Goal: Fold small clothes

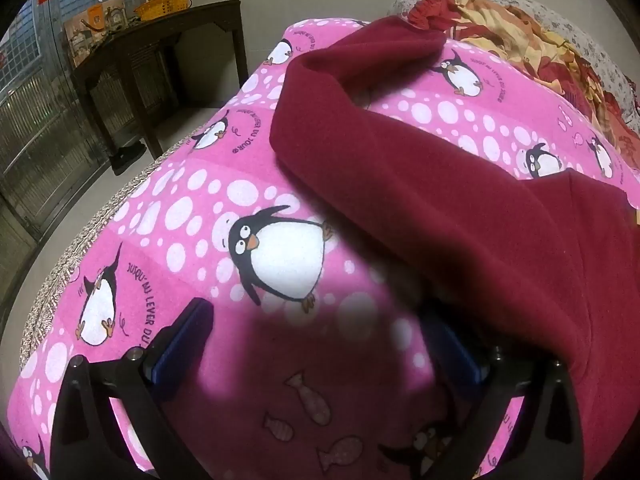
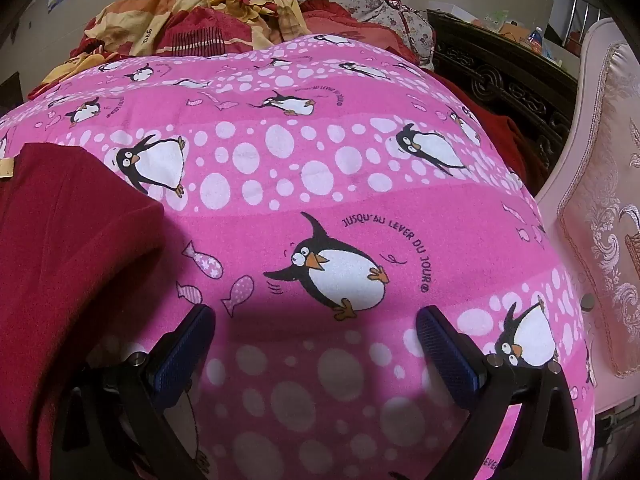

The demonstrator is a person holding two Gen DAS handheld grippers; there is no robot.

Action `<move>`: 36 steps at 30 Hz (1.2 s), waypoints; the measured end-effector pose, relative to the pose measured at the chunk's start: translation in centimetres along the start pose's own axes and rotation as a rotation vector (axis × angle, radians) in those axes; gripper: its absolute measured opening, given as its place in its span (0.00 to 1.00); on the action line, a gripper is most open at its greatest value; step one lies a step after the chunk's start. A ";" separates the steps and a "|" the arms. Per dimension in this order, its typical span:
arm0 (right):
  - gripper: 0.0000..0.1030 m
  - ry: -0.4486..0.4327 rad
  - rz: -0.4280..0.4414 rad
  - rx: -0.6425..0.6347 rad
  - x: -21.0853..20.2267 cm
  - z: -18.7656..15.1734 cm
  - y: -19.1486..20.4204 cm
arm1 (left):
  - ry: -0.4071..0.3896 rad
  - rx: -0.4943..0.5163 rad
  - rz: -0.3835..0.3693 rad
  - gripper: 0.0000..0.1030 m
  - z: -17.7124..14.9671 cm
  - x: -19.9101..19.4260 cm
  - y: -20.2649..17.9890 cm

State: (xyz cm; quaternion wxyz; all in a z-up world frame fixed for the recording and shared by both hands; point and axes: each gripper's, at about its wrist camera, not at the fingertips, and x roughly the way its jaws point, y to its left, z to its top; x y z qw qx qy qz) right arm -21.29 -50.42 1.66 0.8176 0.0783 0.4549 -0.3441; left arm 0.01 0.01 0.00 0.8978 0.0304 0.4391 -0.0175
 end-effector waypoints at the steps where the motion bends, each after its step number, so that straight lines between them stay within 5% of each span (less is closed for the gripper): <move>1: 1.00 0.000 0.000 0.000 0.0 0.0 0.0 | 0.000 0.000 0.000 1.00 0.0 0.0 0.0; 8: 1.00 0.000 -0.001 0.000 0.2 0.1 0.2 | 0.073 0.016 0.007 1.00 -0.2 -1.8 0.2; 15: 1.00 0.004 -0.001 -0.003 0.4 0.2 0.3 | -0.027 0.055 -0.035 1.00 -1.2 -9.1 -0.5; 20: 1.00 0.032 0.034 -0.007 -1.2 -0.3 -0.4 | -0.018 0.106 -0.079 1.00 -1.8 -11.8 -3.0; 29: 1.00 0.004 0.094 -0.087 -12.3 -2.1 0.2 | -0.016 0.146 -0.141 1.00 -3.4 -13.4 -6.6; 36: 1.00 -0.031 0.246 -0.170 -20.4 -3.7 4.0 | -0.018 0.166 -0.173 1.00 -3.7 -14.1 -8.1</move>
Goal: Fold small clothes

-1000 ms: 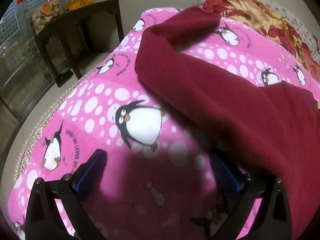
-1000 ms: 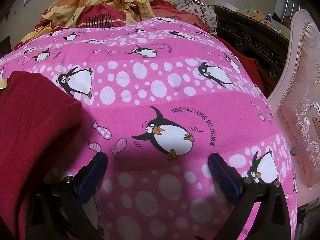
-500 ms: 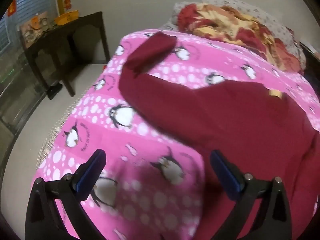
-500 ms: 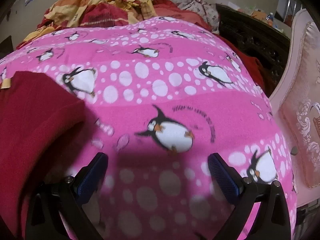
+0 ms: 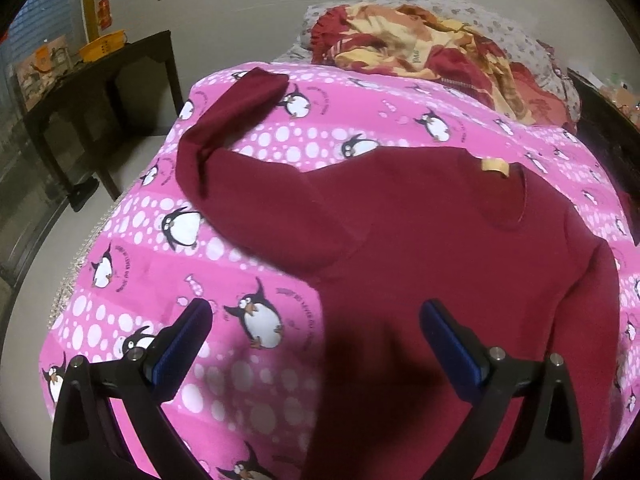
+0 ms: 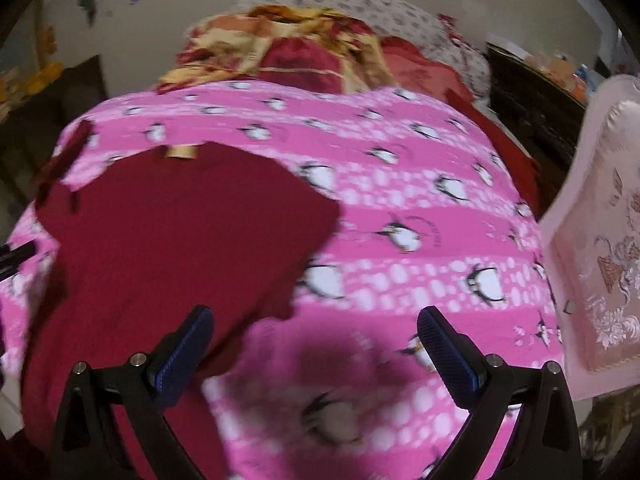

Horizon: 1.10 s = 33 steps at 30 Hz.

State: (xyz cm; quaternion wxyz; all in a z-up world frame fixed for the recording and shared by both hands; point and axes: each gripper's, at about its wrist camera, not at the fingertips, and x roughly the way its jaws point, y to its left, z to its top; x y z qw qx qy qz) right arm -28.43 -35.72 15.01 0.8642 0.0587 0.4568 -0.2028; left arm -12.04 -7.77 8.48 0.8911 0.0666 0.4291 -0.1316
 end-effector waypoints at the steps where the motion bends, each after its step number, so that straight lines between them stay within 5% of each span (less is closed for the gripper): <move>1: 1.00 0.001 0.003 -0.014 -0.5 -0.1 1.1 | -0.003 0.005 -0.001 1.00 0.0 -0.1 -0.2; 9: 1.00 0.034 0.182 0.037 -0.2 1.6 8.1 | -0.017 0.015 -0.009 1.00 0.7 -1.1 -0.6; 15: 1.00 0.046 0.222 0.025 1.0 3.2 12.5 | -0.036 0.013 -0.001 1.00 1.0 -1.7 -0.3; 33: 1.00 0.022 0.114 0.047 4.6 5.5 13.5 | -0.019 -0.001 -0.006 1.00 1.3 -0.5 -0.3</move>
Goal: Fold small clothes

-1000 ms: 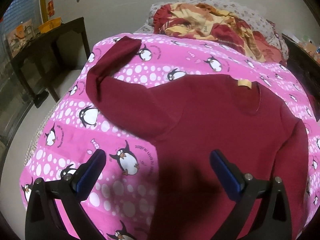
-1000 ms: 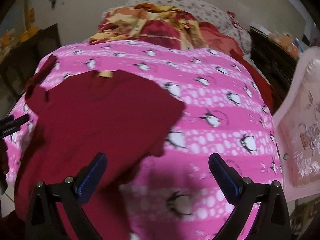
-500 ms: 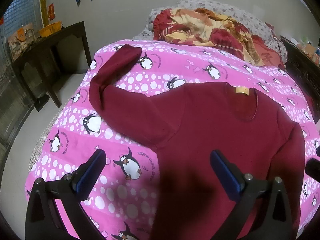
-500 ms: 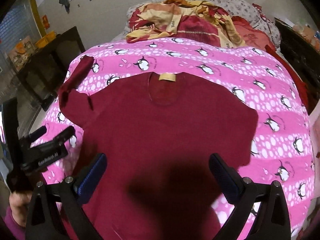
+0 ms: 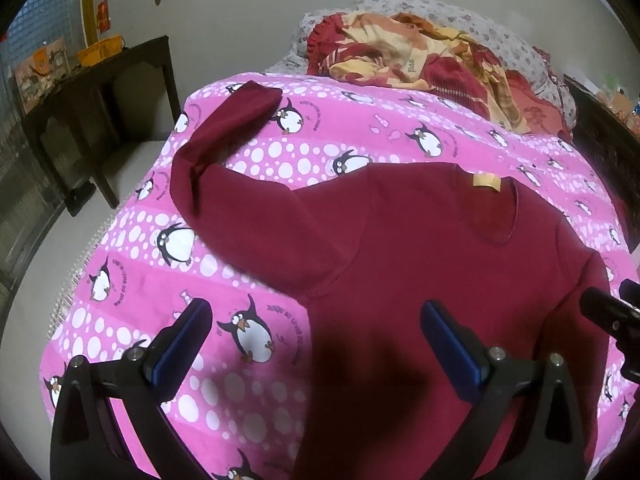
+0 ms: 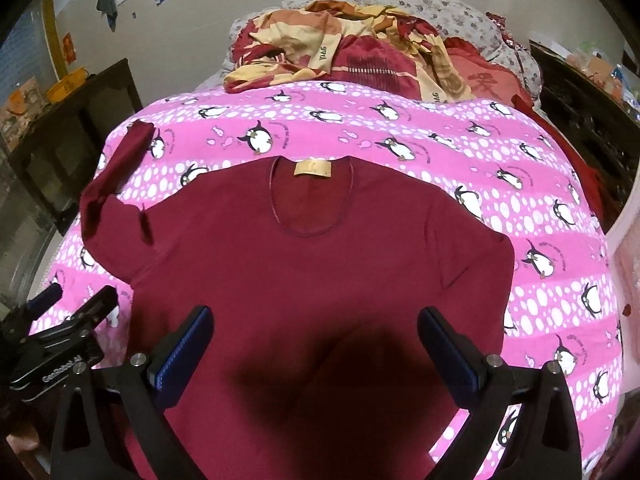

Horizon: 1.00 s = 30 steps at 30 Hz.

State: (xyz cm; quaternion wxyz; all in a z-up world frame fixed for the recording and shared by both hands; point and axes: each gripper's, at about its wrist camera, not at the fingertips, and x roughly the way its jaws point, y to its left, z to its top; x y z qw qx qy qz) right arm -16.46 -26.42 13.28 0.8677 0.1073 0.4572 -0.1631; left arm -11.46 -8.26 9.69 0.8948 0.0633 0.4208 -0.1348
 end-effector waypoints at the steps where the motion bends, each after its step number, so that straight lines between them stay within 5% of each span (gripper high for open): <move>1: 1.00 0.000 -0.002 -0.001 0.1 -0.1 0.0 | -0.004 0.006 0.005 1.00 0.0 0.0 0.0; 30: 1.00 0.049 0.003 -0.033 3.1 -0.2 1.2 | -0.009 -0.002 0.006 1.00 0.2 1.6 0.7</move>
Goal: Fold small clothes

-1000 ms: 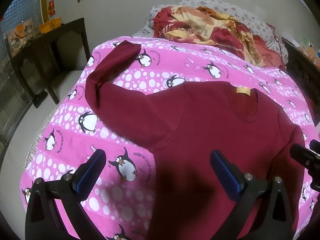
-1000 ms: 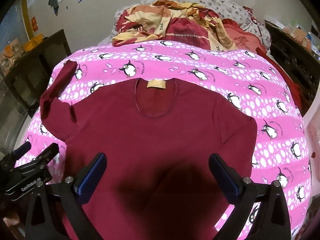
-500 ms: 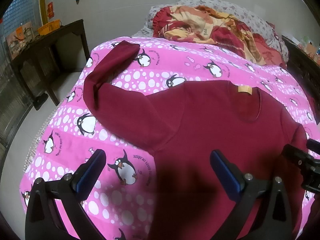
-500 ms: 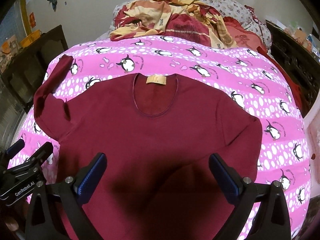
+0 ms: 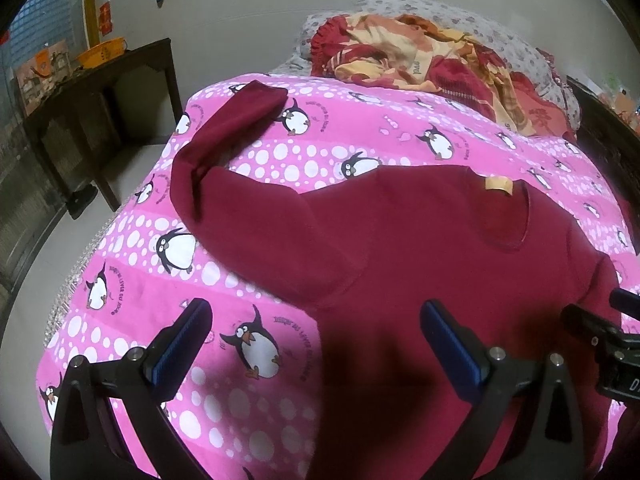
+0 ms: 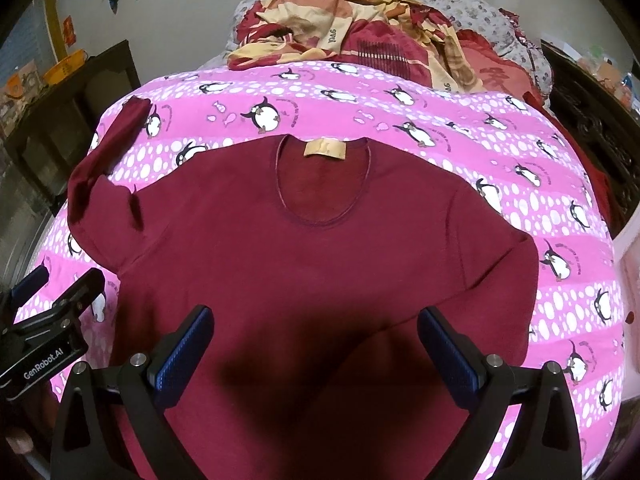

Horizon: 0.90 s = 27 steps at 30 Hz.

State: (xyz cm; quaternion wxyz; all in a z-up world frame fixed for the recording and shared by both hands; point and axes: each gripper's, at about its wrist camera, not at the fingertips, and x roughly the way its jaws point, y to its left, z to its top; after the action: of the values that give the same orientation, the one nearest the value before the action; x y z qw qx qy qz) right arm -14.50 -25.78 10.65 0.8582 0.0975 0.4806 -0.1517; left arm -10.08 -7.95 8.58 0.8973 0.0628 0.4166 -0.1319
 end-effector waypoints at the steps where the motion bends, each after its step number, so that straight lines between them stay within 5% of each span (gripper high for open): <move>1: 1.00 0.003 0.001 -0.001 0.1 0.0 0.1 | 0.003 0.001 0.003 1.00 0.0 0.1 0.1; 16: 1.00 0.035 0.013 -0.024 1.6 0.1 0.8 | 0.011 -0.013 0.016 1.00 0.4 1.6 1.7; 27: 1.00 0.060 0.033 -0.048 2.8 0.5 1.6 | 0.003 -0.086 0.089 1.00 4.2 4.0 7.8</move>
State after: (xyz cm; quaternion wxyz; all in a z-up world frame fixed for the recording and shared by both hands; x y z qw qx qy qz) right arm -12.11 -24.89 8.53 0.8479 0.0894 0.5078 -0.1232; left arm -2.27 -2.21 8.28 0.9036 0.0428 0.4199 -0.0735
